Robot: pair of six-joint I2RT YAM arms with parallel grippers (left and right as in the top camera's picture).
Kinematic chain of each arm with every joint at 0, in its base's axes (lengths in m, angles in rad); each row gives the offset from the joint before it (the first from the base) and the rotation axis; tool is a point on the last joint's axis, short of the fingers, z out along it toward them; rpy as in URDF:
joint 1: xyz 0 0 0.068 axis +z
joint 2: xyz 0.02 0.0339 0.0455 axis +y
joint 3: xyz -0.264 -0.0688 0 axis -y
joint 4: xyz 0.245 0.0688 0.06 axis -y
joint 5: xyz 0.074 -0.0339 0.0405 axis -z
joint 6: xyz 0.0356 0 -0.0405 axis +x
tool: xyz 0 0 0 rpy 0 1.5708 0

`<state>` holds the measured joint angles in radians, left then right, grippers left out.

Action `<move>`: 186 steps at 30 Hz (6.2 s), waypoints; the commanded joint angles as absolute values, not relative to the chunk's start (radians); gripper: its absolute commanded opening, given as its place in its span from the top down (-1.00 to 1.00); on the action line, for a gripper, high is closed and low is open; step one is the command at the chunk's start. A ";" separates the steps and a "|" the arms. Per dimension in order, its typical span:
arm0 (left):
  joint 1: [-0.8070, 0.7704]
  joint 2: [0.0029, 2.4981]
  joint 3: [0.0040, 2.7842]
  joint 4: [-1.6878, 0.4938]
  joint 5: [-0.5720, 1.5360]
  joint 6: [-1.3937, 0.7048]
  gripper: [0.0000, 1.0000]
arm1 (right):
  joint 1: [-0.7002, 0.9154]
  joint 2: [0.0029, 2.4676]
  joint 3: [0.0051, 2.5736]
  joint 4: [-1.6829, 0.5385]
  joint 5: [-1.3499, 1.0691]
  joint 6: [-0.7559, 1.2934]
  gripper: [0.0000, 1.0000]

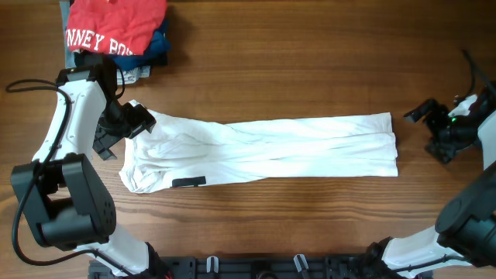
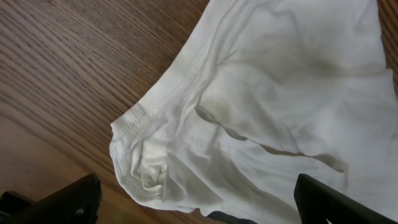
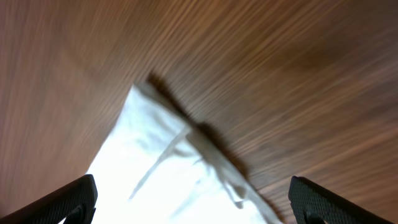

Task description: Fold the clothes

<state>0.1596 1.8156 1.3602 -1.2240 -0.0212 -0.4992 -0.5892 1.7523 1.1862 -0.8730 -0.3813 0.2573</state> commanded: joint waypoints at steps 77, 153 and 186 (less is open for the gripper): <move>0.159 1.812 1.375 -1.243 0.018 -0.502 -0.99 | 0.074 1.481 1.141 -0.960 -0.079 0.377 -0.08; 0.159 1.812 1.375 -1.250 0.063 -0.502 -1.00 | -0.208 1.744 0.927 -0.678 -0.420 -0.008 -0.97; 0.159 1.812 1.375 -1.249 0.063 -0.502 -1.00 | -0.360 1.803 1.234 -0.924 -0.243 0.142 0.91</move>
<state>0.1596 1.8156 1.3609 -1.2495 0.0513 -0.4992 -0.3721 1.8416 1.1748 -0.8982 -0.3382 0.1165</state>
